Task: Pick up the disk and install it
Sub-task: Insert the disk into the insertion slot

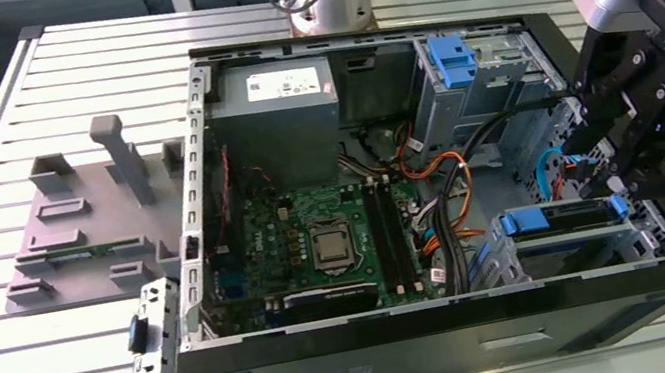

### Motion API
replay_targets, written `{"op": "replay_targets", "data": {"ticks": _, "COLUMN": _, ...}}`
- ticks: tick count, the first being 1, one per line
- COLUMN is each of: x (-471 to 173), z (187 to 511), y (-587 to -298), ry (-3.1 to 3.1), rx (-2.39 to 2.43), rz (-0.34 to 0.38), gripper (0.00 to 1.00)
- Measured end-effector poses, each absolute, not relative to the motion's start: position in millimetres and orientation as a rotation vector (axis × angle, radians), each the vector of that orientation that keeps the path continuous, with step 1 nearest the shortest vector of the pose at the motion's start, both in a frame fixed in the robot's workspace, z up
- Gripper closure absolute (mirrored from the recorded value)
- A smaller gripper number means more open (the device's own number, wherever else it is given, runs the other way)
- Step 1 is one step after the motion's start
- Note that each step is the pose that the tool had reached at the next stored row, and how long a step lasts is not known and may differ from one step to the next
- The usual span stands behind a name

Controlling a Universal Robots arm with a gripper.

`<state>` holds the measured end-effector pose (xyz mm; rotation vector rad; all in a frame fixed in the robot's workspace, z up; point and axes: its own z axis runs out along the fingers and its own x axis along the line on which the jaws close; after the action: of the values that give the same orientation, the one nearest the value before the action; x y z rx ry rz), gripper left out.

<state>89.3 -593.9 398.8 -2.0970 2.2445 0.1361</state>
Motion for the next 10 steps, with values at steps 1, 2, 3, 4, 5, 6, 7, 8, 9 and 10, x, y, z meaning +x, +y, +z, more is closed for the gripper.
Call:
{"op": "replay_targets", "data": {"ticks": 1, "x": 89.3, "z": 398.8, "y": -593.7, "ry": 2.245, "rx": -2.097, "rz": 0.136, "gripper": 0.56}}
{"op": "replay_targets", "data": {"ticks": 2, "x": 89.3, "z": 398.7, "y": -593.5, "ry": 2.244, "rx": -2.097, "rz": 0.136, "gripper": 0.56}}
{"op": "replay_targets", "data": {"ticks": 3, "x": 89.3, "z": 398.8, "y": -593.3, "ry": 2.244, "rx": -2.097, "rz": 0.136, "gripper": 0.56}}
{"op": "replay_targets", "data": {"ticks": 4, "x": 89.3, "z": 398.8, "y": -593.1, "ry": 2.245, "rx": -2.097, "rz": 0.136, "gripper": 0.56}}
{"op": "replay_targets", "data": {"ticks": 5, "x": 89.3, "z": 398.8, "y": -592.9, "ry": 2.245, "rx": -2.097, "rz": 0.136, "gripper": 0.56}}
{"op": "replay_targets", "data": {"ticks": 6, "x": 89.3, "z": 398.8, "y": -592.7, "ry": 2.245, "rx": -2.097, "rz": 0.136, "gripper": 0.56}}
{"op": "replay_targets", "data": {"ticks": 7, "x": 89.3, "z": 398.7, "y": -592.5, "ry": 2.244, "rx": -2.097, "rz": 0.136, "gripper": 0.56}}
{"op": "replay_targets", "data": {"ticks": 8, "x": 89.3, "z": 398.8, "y": -592.3, "ry": 2.245, "rx": -2.097, "rz": 0.136, "gripper": 0.56}}
{"op": "replay_targets", "data": {"ticks": 9, "x": 89.3, "z": 398.8, "y": -592.1, "ry": 2.244, "rx": -2.097, "rz": 0.136, "gripper": 0.56}}
{"op": "replay_targets", "data": {"ticks": 10, "x": 89.3, "z": 398.8, "y": -591.9, "ry": 2.245, "rx": -2.097, "rz": 0.136, "gripper": 0.56}}
